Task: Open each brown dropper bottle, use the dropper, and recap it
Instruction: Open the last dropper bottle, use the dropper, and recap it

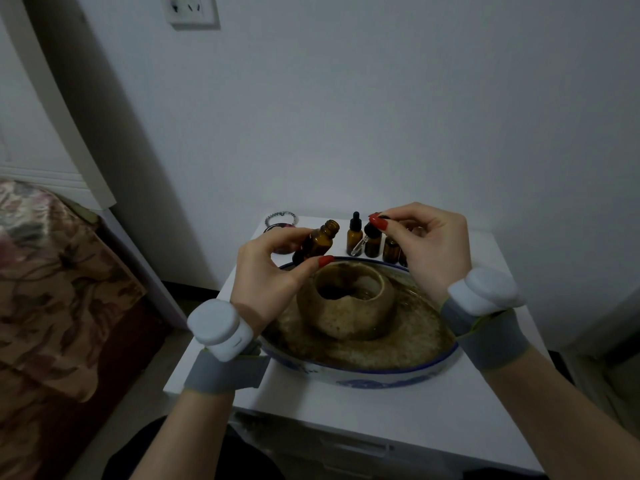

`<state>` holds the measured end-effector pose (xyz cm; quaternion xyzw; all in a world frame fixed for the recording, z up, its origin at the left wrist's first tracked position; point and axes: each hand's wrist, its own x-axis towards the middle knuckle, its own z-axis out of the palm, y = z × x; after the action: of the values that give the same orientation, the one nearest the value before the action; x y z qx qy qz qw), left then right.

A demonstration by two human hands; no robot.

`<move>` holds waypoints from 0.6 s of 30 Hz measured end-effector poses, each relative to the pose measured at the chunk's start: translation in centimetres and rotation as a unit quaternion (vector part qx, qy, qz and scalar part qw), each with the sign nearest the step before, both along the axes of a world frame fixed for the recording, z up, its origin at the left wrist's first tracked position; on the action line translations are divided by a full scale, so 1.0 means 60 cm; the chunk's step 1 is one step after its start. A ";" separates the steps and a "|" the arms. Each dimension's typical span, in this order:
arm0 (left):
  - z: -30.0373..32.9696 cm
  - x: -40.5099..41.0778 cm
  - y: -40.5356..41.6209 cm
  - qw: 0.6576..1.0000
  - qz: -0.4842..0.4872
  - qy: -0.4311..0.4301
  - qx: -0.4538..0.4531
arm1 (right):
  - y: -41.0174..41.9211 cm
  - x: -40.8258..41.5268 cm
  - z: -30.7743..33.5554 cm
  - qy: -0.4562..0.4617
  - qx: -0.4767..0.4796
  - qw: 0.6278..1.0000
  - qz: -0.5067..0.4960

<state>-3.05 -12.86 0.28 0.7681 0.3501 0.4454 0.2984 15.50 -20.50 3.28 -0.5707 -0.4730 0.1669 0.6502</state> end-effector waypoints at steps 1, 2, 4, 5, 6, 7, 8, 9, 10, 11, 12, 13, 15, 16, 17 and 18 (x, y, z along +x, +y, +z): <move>0.001 0.000 -0.001 1.000 0.000 0.000 0.000 | 0.000 0.000 0.000 0.000 0.001 1.000 0.001; 0.001 0.000 -0.001 1.000 -0.001 0.000 -0.001 | 0.000 0.000 0.000 0.000 0.001 1.000 0.002; 0.002 0.000 -0.002 1.000 0.000 0.001 -0.002 | 0.000 -0.001 0.000 -0.001 0.000 1.000 0.003; 0.002 0.000 -0.002 1.000 0.001 0.002 -0.003 | 0.000 -0.001 0.000 0.000 -0.001 1.000 0.002; 0.002 0.000 -0.002 1.000 0.001 0.003 -0.004 | 0.000 -0.001 0.001 0.001 -0.001 1.000 0.001; 0.002 0.000 -0.002 1.000 0.002 0.003 -0.004 | 0.000 -0.001 0.001 0.002 -0.002 1.000 0.001; 0.002 0.001 -0.002 1.000 0.002 0.002 -0.004 | 0.001 -0.001 0.001 0.003 -0.004 1.000 0.001; 0.001 0.001 -0.002 1.000 0.002 0.001 -0.004 | 0.001 -0.001 0.001 0.003 -0.006 1.000 0.002; 0.002 0.000 -0.003 1.000 0.002 0.001 -0.004 | 0.001 -0.001 0.001 0.002 -0.009 1.000 0.002; 0.002 0.000 -0.003 1.000 0.002 0.002 -0.004 | 0.001 -0.001 0.001 -0.001 -0.011 1.000 0.001; 0.003 0.000 -0.003 1.000 0.002 0.003 -0.005 | 0.000 -0.002 0.001 -0.004 -0.013 1.000 -0.001; 0.003 0.000 -0.004 1.000 0.001 0.003 -0.006 | 0.000 -0.002 0.001 -0.004 -0.013 1.000 -0.001; 0.005 0.000 -0.004 1.000 0.001 0.002 -0.008 | -0.001 -0.003 0.001 -0.001 -0.009 1.000 0.001; 0.006 0.000 -0.005 1.000 0.001 0.002 -0.007 | -0.001 -0.003 0.000 0.000 -0.007 1.000 0.001; 0.006 0.000 -0.005 1.000 0.003 0.003 -0.005 | -0.001 -0.004 0.000 -0.002 -0.005 1.000 0.000; 0.006 0.000 -0.005 1.000 0.004 0.003 -0.003 | -0.001 -0.004 -0.001 -0.005 -0.004 1.000 -0.002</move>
<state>-3.03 -13.15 0.66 0.7673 0.3554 0.4432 0.2977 15.27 -20.55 3.21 -0.5751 -0.4742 0.1645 0.6461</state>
